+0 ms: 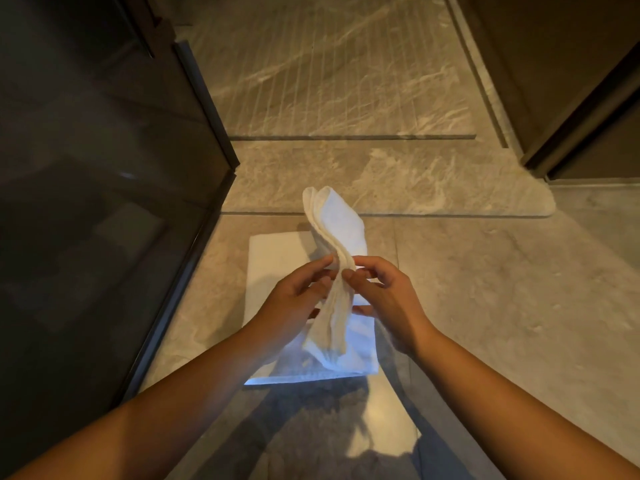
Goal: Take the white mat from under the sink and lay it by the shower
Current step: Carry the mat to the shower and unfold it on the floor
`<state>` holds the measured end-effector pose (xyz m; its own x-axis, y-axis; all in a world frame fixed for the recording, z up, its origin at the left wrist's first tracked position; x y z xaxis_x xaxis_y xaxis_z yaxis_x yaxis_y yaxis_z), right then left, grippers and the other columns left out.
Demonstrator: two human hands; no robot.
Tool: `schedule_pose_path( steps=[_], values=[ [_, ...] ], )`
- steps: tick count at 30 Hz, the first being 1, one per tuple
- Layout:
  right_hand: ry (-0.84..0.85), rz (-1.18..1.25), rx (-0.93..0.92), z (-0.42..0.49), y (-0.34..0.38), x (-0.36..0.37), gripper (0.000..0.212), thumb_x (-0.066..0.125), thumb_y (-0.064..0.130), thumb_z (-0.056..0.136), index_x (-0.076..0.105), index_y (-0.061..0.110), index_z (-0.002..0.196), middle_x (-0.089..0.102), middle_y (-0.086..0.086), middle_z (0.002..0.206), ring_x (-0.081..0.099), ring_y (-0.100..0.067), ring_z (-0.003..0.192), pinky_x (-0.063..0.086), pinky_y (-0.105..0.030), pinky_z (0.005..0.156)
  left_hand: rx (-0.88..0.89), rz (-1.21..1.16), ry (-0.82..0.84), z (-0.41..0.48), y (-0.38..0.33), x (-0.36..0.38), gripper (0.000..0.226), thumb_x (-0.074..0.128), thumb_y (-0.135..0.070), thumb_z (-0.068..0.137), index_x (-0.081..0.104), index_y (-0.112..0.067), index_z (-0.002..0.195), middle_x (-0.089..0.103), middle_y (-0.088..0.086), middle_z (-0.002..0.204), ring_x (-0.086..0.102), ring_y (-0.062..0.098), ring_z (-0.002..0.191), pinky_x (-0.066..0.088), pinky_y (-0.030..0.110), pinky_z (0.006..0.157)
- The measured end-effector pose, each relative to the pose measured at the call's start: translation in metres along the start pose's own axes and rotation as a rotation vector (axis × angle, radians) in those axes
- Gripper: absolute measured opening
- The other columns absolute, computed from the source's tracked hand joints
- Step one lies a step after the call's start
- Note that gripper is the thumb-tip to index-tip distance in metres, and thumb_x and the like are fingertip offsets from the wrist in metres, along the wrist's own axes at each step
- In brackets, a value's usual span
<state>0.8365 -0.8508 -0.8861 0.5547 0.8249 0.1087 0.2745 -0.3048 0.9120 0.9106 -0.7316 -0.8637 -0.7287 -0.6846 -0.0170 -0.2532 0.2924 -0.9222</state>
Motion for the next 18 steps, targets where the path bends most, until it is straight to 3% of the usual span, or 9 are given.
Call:
schedule_pose_path(
  steps=[3,9,12,18],
  values=[
    [-0.034,0.009,-0.013,-0.003,0.004,-0.013,0.021,0.07,0.023,0.077,0.064,0.018,0.096,0.06,-0.012,0.093,0.067,-0.028,0.085,0.058,-0.044,0.071,-0.007,-0.071,0.036,0.003,-0.003,0.013,0.031,0.038,-0.014,0.096,0.049,-0.021,0.124,0.065,-0.008,0.105,0.066,-0.001,0.08,0.05,0.012,0.06],
    [-0.128,-0.135,0.012,-0.006,0.002,-0.056,0.021,0.064,0.005,0.075,0.064,0.022,0.087,0.063,-0.005,0.074,0.062,-0.02,0.067,0.049,-0.03,0.057,-0.063,-0.091,0.139,0.014,-0.002,0.047,0.025,0.039,-0.014,0.096,0.049,-0.024,0.117,0.066,-0.005,0.103,0.067,0.01,0.085,0.047,0.027,0.081],
    [-0.218,-0.223,0.019,-0.009,-0.002,-0.081,0.026,0.057,-0.003,0.072,0.063,0.022,0.08,0.063,-0.004,0.068,0.058,-0.019,0.06,0.048,-0.031,0.057,-0.073,-0.068,0.184,0.02,0.003,0.064,0.026,0.038,-0.012,0.096,0.049,-0.018,0.119,0.065,0.001,0.106,0.066,0.014,0.086,0.046,0.034,0.086],
    [-0.418,-0.365,0.015,-0.017,-0.011,-0.14,0.027,0.056,-0.002,0.073,0.064,0.024,0.076,0.065,0.001,0.069,0.058,-0.002,0.054,0.049,-0.017,0.051,0.061,0.131,0.135,0.041,0.017,0.071,0.017,0.043,-0.01,0.094,0.055,-0.01,0.107,0.064,0.011,0.101,0.065,0.002,0.074,0.047,0.015,0.068]
  ],
)
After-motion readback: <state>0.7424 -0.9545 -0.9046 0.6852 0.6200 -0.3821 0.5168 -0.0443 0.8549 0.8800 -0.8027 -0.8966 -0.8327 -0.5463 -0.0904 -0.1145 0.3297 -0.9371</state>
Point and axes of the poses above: each hand's wrist, its own z-axis towards the middle knuckle, its own x-axis out of the palm, y = z × x, the point moved 4 cm from there along z, towards the middle knuckle
